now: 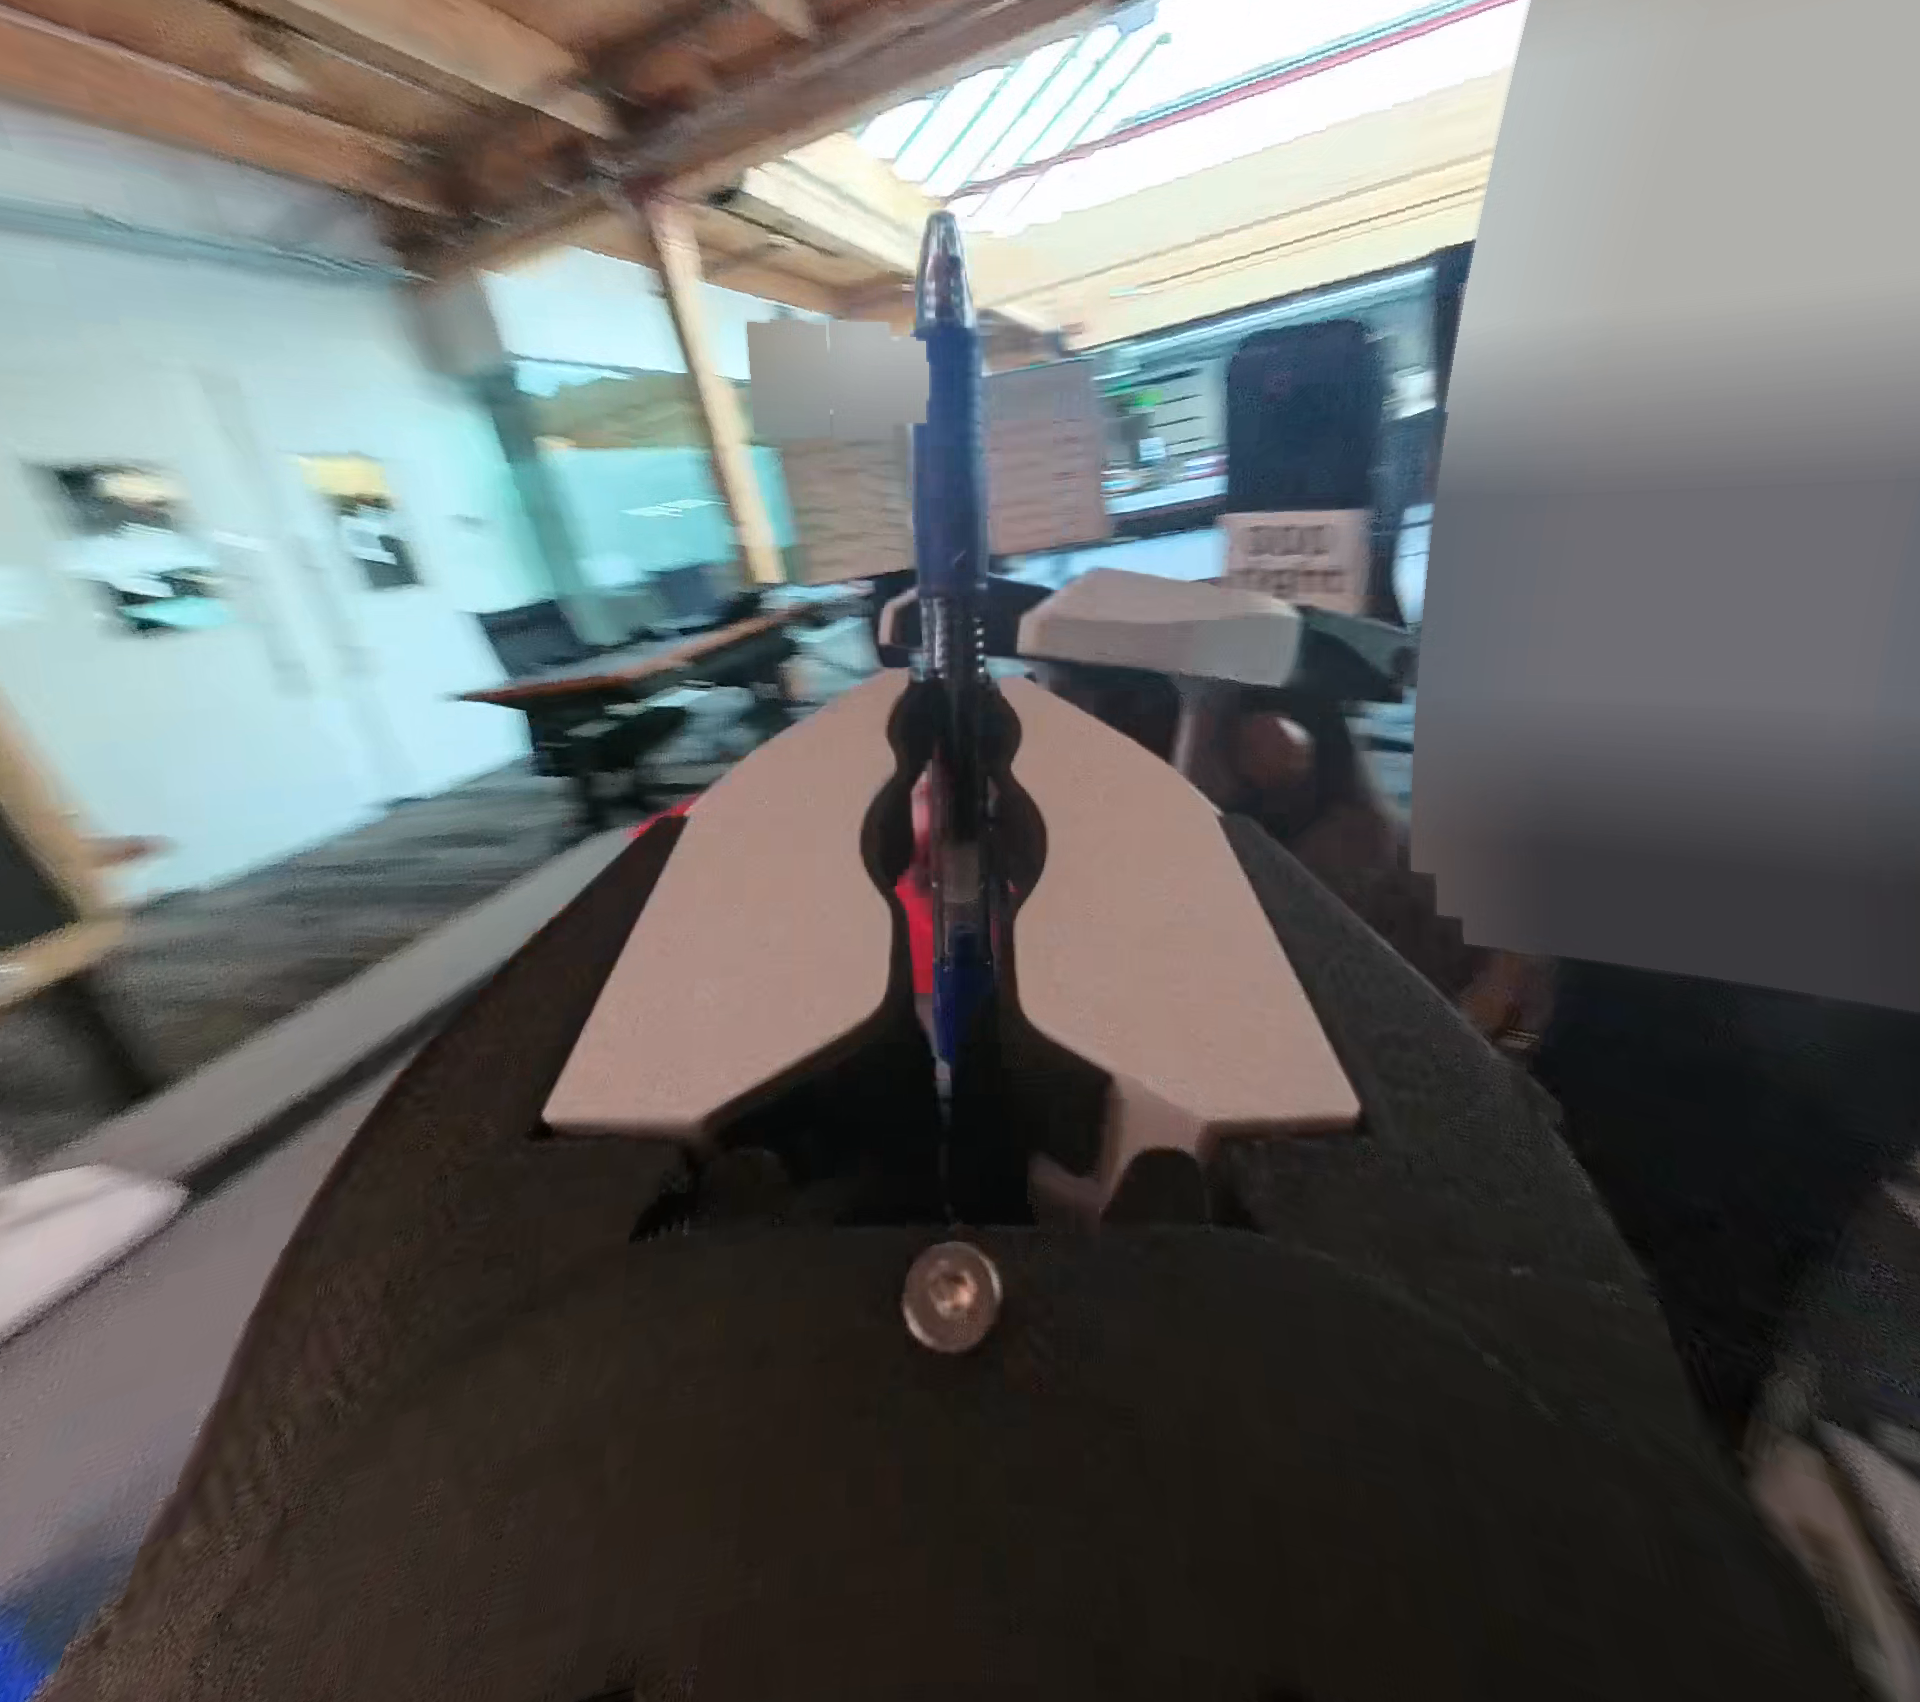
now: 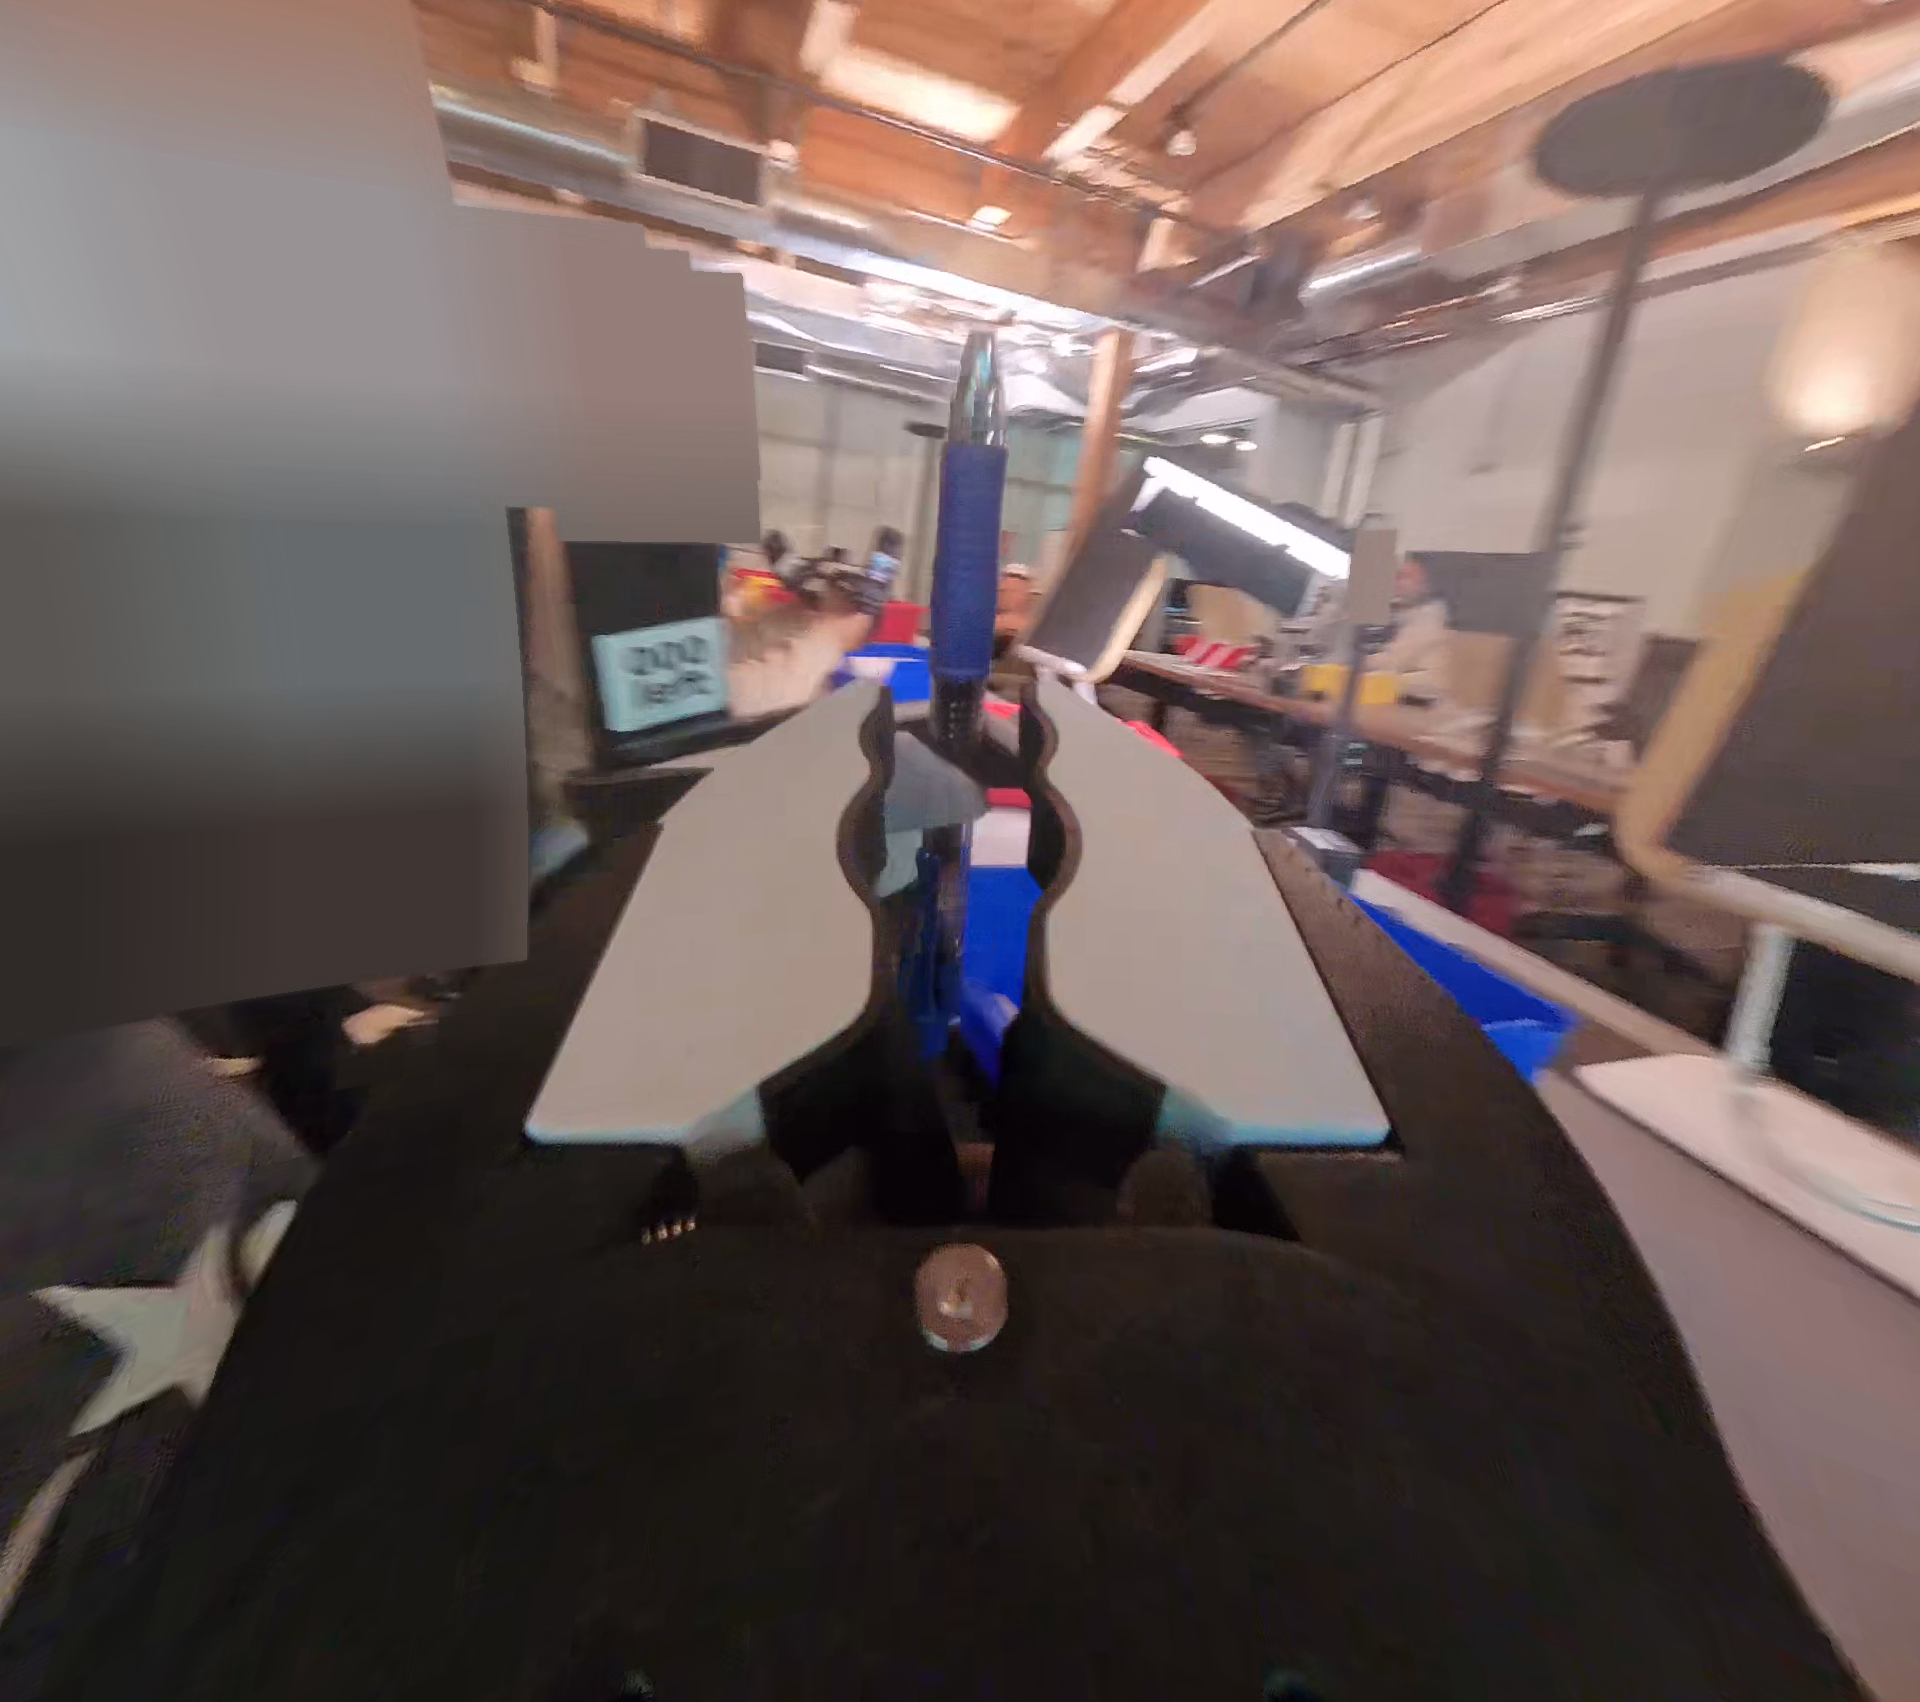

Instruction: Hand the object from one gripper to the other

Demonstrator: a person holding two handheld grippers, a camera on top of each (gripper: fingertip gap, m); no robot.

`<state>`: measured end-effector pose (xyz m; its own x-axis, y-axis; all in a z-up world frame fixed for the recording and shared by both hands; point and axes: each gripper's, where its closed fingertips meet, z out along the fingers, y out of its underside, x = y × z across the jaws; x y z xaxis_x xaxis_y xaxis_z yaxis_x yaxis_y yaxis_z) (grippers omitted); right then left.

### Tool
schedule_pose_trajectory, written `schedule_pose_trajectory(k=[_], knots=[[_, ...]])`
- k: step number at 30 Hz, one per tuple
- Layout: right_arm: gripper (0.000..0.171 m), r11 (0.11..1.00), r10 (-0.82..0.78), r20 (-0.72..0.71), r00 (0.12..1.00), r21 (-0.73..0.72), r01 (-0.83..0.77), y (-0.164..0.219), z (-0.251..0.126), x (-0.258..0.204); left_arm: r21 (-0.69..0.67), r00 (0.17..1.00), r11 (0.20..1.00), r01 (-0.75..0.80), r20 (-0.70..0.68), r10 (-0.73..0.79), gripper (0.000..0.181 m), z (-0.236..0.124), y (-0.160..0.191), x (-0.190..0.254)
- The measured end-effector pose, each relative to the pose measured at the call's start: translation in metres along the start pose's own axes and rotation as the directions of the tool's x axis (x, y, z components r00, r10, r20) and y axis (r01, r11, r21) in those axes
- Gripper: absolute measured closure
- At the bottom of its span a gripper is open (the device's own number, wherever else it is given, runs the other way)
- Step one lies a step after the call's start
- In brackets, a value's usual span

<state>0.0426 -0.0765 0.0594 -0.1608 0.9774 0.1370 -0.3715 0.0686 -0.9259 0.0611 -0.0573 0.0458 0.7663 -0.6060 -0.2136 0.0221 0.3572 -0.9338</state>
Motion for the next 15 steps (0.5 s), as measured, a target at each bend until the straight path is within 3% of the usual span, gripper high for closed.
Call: schedule_pose_trajectory(k=[3, 9, 12, 15], knots=[[0.148, 0.993, -0.116, -0.068, 0.991, -0.027, 0.115, 0.004, 0.004, 0.0, -0.039, 0.972, 0.983, -0.182, 0.145, 0.185, 0.172, -0.001, 0.0, -0.009], [0.16, 0.983, -0.182, -0.111, 0.977, -0.033, 0.179, 0.004, 0.004, 0.002, -0.123, 0.906, 0.932, -0.342, 0.219, 0.362, 0.172, 0.001, 0.004, -0.008], [0.16, 0.991, -0.12, -0.029, 0.992, -0.054, 0.119, 0.004, 0.001, -0.001, -0.122, 0.938, 0.941, -0.316, 0.108, 0.329, 0.169, 0.001, 0.006, 0.0], [0.161, 0.996, 0.044, 0.159, 0.986, -0.086, -0.03, 0.004, -0.005, -0.018, -0.076, 0.99, 0.992, -0.101, -0.106, 0.093, 0.16, -0.006, 0.001, 0.016]])
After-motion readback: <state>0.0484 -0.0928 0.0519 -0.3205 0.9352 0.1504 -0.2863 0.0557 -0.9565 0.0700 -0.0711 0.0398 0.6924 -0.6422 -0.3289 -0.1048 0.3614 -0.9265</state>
